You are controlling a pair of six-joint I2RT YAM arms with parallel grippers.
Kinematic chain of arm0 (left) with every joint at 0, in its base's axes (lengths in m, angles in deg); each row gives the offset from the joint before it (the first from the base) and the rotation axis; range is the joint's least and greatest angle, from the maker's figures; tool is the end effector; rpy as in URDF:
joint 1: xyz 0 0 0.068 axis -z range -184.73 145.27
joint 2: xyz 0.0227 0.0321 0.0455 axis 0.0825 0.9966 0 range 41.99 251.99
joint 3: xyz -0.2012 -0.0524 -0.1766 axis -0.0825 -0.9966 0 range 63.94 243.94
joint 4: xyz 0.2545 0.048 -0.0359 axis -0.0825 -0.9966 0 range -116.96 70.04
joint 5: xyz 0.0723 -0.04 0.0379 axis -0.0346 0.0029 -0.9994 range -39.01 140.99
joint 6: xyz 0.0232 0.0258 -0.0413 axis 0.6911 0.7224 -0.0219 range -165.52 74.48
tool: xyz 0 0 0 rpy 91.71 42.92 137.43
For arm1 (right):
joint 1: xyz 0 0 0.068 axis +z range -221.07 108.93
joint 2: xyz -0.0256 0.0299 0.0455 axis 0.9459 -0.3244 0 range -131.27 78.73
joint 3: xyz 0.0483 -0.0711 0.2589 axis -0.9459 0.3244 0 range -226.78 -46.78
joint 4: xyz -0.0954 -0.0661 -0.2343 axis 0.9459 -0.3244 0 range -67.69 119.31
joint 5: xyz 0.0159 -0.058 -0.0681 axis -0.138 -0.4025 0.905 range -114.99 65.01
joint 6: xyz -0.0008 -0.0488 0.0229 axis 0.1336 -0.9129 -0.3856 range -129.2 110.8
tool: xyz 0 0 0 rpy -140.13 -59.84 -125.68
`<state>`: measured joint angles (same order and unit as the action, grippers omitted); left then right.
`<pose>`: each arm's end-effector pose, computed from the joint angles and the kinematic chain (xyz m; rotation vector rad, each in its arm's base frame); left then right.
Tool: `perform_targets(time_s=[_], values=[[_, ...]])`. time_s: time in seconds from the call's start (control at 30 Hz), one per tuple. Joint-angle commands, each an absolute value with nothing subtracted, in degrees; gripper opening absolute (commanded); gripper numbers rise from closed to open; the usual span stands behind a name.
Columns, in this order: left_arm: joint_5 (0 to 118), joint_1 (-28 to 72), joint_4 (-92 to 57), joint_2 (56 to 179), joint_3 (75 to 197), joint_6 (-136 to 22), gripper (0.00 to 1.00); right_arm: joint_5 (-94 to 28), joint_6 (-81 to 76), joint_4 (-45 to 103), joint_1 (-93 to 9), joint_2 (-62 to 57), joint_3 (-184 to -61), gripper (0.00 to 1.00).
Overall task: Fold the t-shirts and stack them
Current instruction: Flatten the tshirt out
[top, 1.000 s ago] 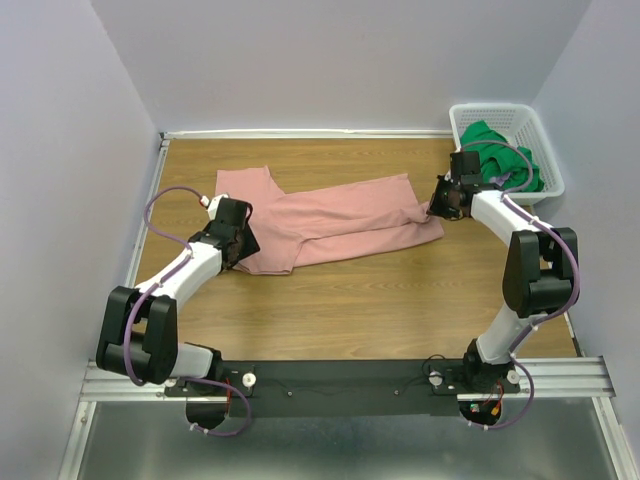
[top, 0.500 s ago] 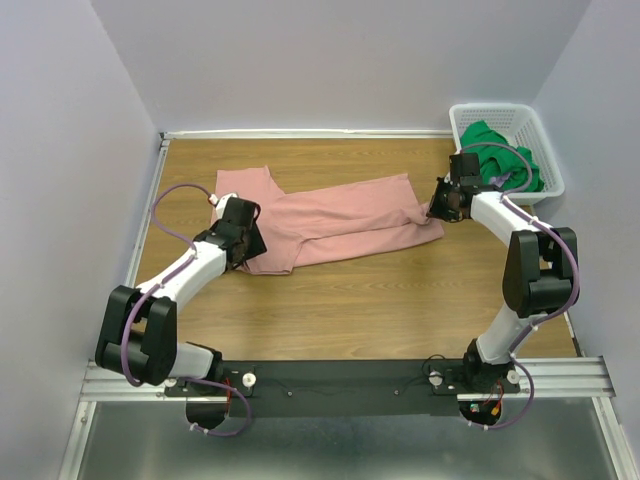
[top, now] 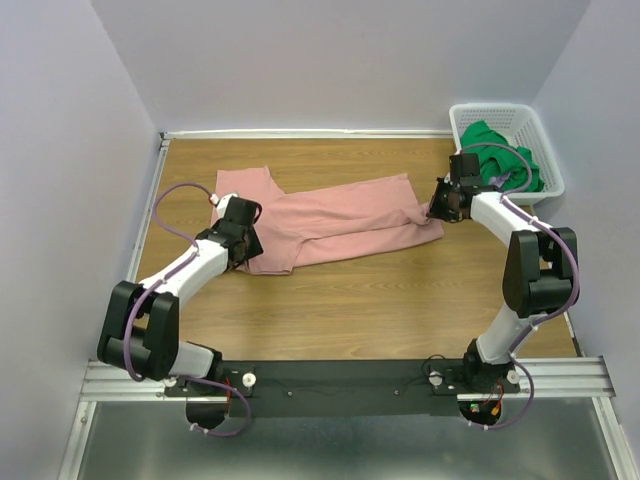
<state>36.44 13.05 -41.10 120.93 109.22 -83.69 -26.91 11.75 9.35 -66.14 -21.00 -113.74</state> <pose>0.2588 -0.0737 0.1981 -0.5384 2.4263 -0.0896 0.3680 0.0330 0.2043 0.3350 2.4827 0.2298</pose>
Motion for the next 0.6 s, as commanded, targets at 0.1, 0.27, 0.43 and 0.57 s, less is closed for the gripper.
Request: perform_targets(time_s=[0.1,0.27,0.43,0.57], values=[[33.24,13.37,-39.82,122.85,108.33,-84.81,0.40,-27.01,11.99,10.77,-66.24,-20.85,-113.05,0.01],[31.57,13.20,-40.08,122.42,108.15,-85.69,0.09,-26.93,12.07,11.29,-66.24,-21.82,-113.05,0.01],[26.65,11.27,-43.33,116.36,111.13,-86.22,0.00,-26.84,12.51,11.21,-66.15,-20.50,-114.36,0.01],[24.89,6.79,-46.59,108.71,117.36,-84.37,0.00,-26.14,12.78,11.03,-66.15,-16.99,-116.82,0.01]])
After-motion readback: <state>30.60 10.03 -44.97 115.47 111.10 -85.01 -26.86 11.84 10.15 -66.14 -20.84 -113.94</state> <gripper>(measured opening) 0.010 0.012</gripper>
